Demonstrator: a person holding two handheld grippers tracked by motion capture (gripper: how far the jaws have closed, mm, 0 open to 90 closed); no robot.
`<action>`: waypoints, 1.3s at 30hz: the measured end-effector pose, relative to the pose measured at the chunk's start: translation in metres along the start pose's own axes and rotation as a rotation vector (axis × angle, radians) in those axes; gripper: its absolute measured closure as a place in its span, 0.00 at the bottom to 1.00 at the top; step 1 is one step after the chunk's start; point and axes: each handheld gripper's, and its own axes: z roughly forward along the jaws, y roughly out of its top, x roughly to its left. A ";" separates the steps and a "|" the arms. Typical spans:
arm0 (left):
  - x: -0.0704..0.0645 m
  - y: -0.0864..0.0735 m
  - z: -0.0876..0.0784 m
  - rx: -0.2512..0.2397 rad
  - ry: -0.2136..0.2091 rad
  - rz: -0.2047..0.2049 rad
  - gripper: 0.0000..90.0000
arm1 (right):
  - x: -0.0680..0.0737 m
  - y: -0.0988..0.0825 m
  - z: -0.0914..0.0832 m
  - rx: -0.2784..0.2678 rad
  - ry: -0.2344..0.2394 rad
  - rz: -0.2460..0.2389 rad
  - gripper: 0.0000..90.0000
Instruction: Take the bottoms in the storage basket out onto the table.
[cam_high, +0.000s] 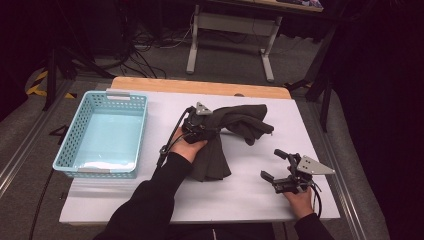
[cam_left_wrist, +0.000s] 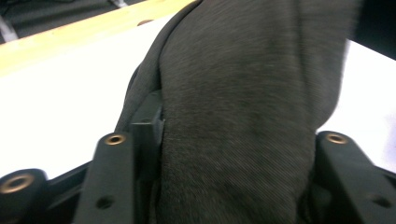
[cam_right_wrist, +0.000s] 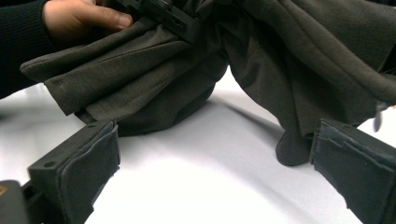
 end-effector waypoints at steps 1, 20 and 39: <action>0.001 0.000 0.000 -0.004 -0.002 0.012 0.44 | 0.000 0.000 0.000 0.000 0.000 0.000 0.03; -0.002 0.006 -0.022 -0.127 -0.072 0.114 0.13 | 0.000 0.000 0.000 0.001 -0.001 0.002 0.03; -0.014 0.004 -0.071 -0.179 -0.169 0.186 0.03 | 0.000 0.000 0.002 0.009 0.002 -0.001 0.03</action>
